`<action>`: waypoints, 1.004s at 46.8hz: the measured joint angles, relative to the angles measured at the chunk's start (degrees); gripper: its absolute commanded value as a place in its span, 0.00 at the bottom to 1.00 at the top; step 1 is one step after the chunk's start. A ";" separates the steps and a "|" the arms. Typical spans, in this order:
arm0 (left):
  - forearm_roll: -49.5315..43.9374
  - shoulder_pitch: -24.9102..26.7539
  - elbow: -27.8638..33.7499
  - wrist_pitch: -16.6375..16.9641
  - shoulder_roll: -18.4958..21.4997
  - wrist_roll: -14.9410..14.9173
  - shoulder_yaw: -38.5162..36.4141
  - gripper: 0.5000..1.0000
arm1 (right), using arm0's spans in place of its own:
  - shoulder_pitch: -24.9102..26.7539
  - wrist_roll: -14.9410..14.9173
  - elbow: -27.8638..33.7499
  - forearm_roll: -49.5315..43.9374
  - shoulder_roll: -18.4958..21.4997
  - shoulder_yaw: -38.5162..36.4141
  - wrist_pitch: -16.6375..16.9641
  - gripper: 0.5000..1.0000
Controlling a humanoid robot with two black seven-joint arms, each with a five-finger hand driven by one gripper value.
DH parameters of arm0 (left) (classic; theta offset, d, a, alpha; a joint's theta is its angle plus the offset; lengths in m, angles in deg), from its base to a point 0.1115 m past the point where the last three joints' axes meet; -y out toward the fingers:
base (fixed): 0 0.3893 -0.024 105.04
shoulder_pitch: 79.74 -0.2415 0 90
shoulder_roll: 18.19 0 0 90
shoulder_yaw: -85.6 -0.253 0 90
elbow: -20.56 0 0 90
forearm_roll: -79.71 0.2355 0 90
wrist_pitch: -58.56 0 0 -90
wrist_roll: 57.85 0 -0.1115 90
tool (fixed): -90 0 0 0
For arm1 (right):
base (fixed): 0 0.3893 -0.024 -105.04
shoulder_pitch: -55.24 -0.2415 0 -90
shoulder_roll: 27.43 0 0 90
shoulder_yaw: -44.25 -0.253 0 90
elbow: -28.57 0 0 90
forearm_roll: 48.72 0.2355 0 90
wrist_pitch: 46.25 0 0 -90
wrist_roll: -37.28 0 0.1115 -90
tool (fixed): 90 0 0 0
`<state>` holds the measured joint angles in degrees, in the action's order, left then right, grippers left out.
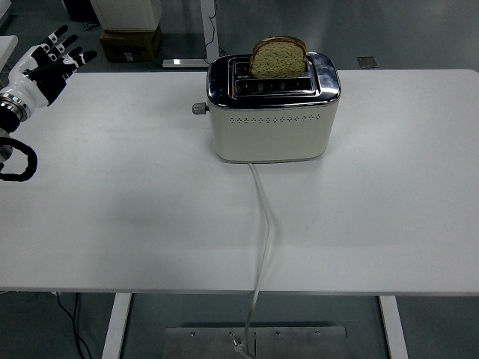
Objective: Press down toaster
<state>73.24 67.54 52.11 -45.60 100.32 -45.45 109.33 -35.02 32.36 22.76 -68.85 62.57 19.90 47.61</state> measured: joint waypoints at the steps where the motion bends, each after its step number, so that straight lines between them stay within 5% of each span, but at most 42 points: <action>1: 0.00 -0.02 0.00 0.00 -0.02 0.00 0.00 1.00 | 0.00 0.00 0.00 0.00 0.00 0.00 0.00 1.00; 47: -0.04 -0.32 0.10 -2.04 -0.81 0.00 0.00 1.00 | 0.56 0.00 0.27 0.00 0.00 0.08 0.00 1.00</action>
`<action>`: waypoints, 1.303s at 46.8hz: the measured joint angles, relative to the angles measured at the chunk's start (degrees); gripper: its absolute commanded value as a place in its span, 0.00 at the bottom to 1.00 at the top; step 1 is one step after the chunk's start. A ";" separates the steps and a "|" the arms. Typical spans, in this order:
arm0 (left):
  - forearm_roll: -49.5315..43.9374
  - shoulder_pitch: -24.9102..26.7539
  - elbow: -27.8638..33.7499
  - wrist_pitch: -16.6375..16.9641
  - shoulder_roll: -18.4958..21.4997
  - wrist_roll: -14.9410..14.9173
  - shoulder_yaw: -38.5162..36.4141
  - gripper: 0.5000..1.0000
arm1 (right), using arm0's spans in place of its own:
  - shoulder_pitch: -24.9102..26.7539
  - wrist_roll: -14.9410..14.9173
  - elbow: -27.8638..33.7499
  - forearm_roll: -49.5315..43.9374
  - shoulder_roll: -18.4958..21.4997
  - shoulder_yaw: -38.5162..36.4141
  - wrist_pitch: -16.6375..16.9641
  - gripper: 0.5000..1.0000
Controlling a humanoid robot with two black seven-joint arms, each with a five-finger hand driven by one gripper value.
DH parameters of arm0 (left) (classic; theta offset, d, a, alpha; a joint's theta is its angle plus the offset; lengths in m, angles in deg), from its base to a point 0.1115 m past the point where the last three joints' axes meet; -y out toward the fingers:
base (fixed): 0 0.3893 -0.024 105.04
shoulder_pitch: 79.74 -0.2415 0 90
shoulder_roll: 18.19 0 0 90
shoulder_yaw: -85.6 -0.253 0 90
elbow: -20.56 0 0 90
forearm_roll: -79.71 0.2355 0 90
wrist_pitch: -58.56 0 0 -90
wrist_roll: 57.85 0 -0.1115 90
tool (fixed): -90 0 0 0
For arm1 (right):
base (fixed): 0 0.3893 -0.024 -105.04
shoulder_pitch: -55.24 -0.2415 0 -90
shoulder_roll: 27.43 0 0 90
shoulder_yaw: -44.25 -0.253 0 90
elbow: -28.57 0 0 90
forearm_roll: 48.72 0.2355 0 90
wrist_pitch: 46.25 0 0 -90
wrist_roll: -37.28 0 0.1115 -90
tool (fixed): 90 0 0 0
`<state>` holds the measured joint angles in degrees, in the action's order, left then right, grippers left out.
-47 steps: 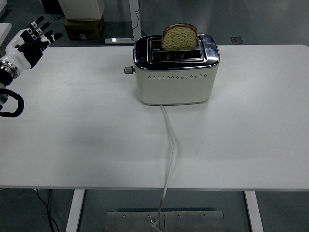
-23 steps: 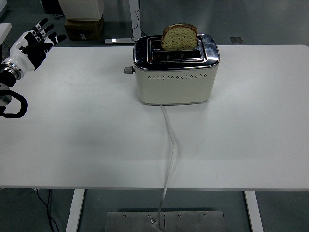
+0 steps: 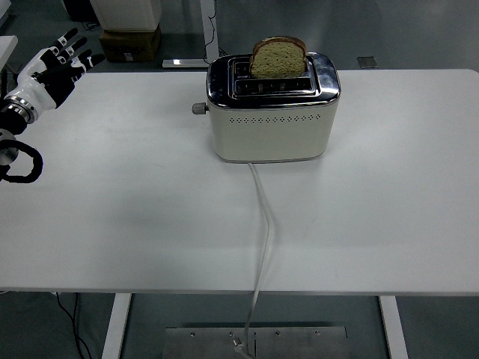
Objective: Press down toaster
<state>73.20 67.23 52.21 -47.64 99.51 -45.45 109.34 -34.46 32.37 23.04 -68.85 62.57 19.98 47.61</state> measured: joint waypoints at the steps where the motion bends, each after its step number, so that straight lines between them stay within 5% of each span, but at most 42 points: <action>1: 0.00 0.00 0.00 -0.12 0.00 0.00 0.00 1.00 | 0.02 0.00 0.04 0.00 0.00 0.00 0.00 1.00; 61: -0.17 0.07 0.01 -0.07 -0.54 -0.01 0.09 1.00 | 0.30 0.09 0.09 0.00 0.00 0.01 0.01 1.00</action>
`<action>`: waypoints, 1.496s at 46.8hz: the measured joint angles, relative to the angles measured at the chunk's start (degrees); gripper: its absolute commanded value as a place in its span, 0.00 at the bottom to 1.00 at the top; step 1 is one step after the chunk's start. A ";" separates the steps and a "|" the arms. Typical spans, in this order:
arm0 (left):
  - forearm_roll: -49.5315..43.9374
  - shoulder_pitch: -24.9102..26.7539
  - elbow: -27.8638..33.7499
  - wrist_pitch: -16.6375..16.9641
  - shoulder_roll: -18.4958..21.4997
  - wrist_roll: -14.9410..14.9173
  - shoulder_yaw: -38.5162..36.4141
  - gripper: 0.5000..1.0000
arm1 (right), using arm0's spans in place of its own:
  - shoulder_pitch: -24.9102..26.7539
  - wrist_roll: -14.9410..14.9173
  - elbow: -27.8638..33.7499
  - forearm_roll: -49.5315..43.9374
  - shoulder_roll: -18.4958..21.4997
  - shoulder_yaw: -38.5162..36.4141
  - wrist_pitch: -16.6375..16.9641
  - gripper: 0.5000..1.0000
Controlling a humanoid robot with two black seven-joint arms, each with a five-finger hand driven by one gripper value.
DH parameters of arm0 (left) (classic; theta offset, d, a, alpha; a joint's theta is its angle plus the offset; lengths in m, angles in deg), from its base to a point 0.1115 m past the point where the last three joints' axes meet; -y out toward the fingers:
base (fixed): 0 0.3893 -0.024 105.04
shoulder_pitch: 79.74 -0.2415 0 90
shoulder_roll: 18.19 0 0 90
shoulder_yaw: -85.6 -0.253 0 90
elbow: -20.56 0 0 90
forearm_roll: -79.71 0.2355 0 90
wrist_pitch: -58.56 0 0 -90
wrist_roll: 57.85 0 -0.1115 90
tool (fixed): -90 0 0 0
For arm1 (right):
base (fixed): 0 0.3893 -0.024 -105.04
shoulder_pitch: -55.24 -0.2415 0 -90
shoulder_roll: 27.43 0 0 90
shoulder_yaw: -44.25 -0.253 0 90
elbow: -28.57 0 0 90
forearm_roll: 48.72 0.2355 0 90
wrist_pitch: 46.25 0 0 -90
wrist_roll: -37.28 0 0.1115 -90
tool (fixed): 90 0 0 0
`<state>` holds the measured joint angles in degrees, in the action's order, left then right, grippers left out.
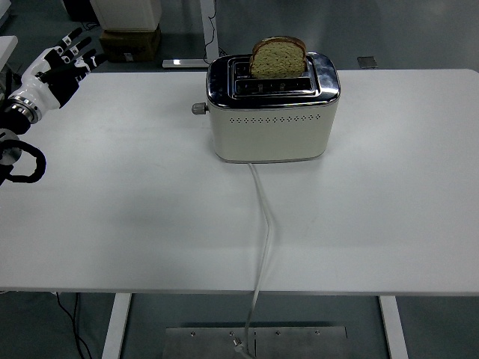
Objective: Press down toaster
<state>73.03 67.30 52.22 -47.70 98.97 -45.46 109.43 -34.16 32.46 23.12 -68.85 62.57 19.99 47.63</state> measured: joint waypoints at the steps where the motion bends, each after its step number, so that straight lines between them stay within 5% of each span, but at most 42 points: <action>1: 0.00 0.00 0.01 0.00 0.00 0.00 0.00 1.00 | 0.01 0.00 0.00 0.00 0.00 0.00 0.00 1.00; 18: 8.48 0.78 10.61 1.43 1.32 -0.87 -0.34 1.00 | 0.01 -0.01 -0.01 0.00 0.00 0.00 -0.02 1.00; 26: 19.39 1.51 17.67 3.13 3.63 -3.87 -0.73 1.00 | -0.03 0.00 -0.01 0.00 0.00 0.00 -0.02 1.00; 40: 24.52 7.15 26.62 2.47 11.07 -8.93 -5.62 1.00 | -0.07 0.00 -0.01 0.00 0.00 0.00 -0.02 1.00; 51: 29.19 14.39 27.87 -0.92 13.13 -9.69 -17.08 1.00 | -0.08 -0.01 -0.01 0.00 0.00 0.06 0.00 1.00; 70: 43.78 15.06 27.61 -6.80 12.68 -9.75 -18.47 1.00 | -0.10 0.00 0.00 0.00 0.00 0.09 0.00 1.00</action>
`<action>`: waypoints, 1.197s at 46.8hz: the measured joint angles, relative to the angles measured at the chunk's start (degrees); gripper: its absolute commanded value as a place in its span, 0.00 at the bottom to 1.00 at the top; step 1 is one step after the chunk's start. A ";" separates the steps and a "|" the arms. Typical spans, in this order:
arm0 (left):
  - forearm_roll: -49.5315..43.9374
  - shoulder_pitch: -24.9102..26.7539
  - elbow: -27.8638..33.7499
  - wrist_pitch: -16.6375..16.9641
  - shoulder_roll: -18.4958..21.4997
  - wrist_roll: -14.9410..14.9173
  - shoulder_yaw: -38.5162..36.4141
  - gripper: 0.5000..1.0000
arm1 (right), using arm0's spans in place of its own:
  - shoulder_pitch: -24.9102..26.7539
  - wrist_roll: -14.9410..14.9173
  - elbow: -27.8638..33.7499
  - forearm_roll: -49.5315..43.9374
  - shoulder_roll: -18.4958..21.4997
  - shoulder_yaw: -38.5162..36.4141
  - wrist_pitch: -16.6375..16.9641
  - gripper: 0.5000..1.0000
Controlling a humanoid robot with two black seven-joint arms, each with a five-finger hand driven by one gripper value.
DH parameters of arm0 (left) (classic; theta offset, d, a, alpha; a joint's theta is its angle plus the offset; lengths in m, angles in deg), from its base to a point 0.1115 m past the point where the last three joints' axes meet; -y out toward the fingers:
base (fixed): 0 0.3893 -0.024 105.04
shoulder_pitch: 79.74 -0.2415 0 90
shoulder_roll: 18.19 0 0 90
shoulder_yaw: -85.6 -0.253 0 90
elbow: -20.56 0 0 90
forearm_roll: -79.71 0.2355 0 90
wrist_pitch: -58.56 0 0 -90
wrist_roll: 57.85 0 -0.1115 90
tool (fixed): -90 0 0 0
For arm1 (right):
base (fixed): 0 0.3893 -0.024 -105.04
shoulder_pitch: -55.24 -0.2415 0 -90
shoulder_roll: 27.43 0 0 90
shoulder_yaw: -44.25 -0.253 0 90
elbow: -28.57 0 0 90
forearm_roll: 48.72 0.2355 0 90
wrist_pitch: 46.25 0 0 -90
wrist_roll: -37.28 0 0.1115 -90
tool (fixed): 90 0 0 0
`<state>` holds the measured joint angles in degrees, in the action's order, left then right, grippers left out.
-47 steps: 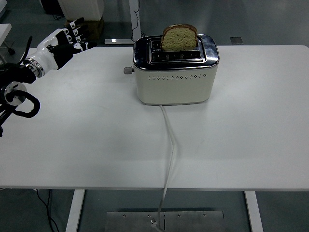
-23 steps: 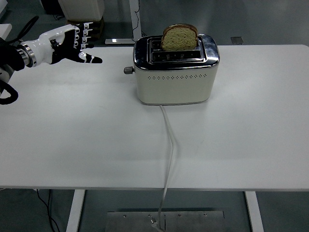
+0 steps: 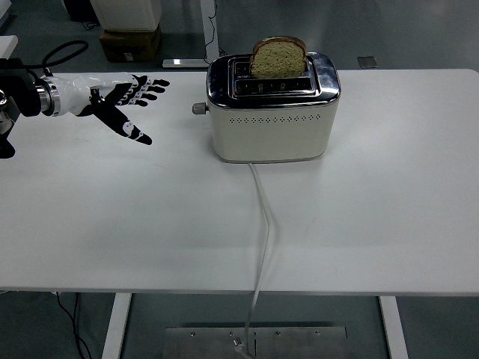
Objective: Press down toaster
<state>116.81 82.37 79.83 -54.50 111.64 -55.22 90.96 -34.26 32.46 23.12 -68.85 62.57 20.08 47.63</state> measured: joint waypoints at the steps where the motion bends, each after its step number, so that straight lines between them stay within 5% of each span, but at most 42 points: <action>1: 0.45 -0.02 -0.03 -0.02 -0.18 0.00 0.00 1.00 | -0.03 0.00 0.00 0.00 0.00 0.00 0.00 1.00; 24: 6.96 -0.39 -7.80 0.05 -8.73 -0.01 -0.09 1.00 | 0.02 0.00 0.18 0.00 0.00 -0.01 -0.41 1.00; 56: 7.11 -1.09 -8.44 0.27 -11.25 0.00 -0.11 1.00 | 0.02 0.00 0.27 0.00 0.00 0.00 -0.56 1.00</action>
<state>123.92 81.28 71.39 -54.24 100.39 -55.22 90.85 -34.24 32.45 23.39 -68.85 62.57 20.08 47.07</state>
